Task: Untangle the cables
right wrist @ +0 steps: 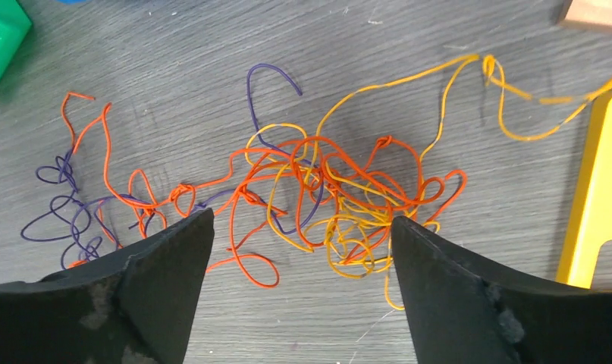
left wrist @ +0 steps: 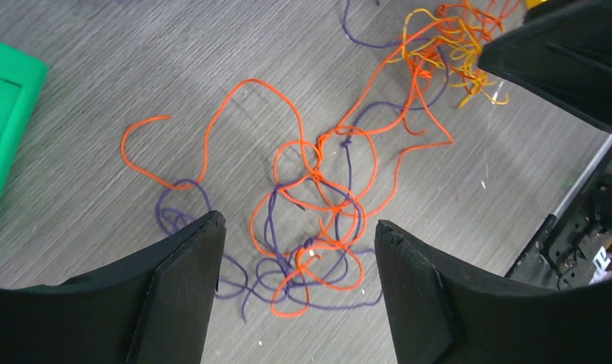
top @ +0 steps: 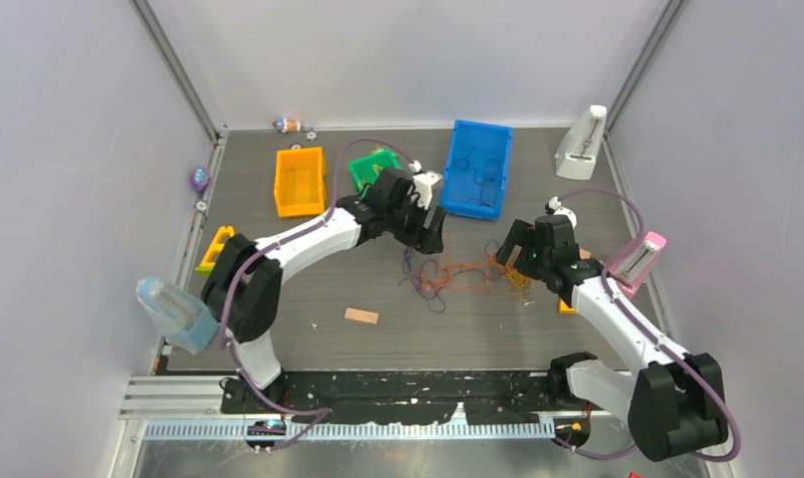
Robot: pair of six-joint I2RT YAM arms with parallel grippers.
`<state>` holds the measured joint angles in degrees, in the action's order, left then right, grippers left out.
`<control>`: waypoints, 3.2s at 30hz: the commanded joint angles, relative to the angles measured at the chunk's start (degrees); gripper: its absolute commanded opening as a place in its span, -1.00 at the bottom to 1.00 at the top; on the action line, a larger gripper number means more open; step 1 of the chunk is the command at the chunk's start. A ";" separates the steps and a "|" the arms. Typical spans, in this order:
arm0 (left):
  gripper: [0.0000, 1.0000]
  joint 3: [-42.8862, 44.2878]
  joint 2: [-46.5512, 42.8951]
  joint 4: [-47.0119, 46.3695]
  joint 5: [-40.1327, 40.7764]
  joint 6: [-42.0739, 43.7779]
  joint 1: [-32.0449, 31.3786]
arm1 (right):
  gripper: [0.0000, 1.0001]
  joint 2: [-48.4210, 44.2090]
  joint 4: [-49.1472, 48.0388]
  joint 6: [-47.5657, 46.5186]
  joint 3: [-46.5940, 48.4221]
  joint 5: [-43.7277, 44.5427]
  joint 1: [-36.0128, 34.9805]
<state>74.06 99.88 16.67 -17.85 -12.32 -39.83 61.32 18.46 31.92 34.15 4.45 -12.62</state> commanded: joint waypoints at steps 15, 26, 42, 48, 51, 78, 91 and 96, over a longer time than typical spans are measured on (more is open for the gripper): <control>0.02 16.69 20.56 3.80 -1.75 -9.36 -3.58 | 0.90 -3.81 -1.05 -4.89 0.04 -0.33 0.14; -1.00 11.06 10.19 -1.26 -4.05 -8.47 -3.54 | 0.88 -4.18 -5.42 -7.21 -1.84 -8.50 0.14; -1.00 28.11 -9.40 7.86 -17.11 -13.20 -3.52 | 0.99 -12.89 -40.62 -8.12 -12.43 -31.81 -8.36; -1.00 33.62 -9.12 3.03 -24.34 -20.38 -3.73 | 0.99 -12.01 -39.03 -10.86 -10.54 -24.01 -11.92; -1.00 36.13 -8.93 3.01 -25.65 -21.97 -4.46 | 0.98 -9.85 -37.98 -10.48 -10.12 -21.02 -12.03; -1.00 22.23 -31.18 2.61 -9.19 -24.45 23.09 | -0.89 -19.75 0.90 16.89 -12.75 31.26 -6.72; -1.00 19.48 -28.82 -2.58 -19.76 -27.99 30.85 | 0.94 -26.36 -12.51 -7.00 -13.15 9.43 -6.77; -1.00 19.45 -28.72 -1.20 -19.67 -26.05 30.83 | 0.91 -22.88 -22.70 -11.09 -12.95 -6.87 -6.89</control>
<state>93.60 71.40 18.46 -34.85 -38.81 -9.04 36.03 8.34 28.03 20.01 13.91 -19.38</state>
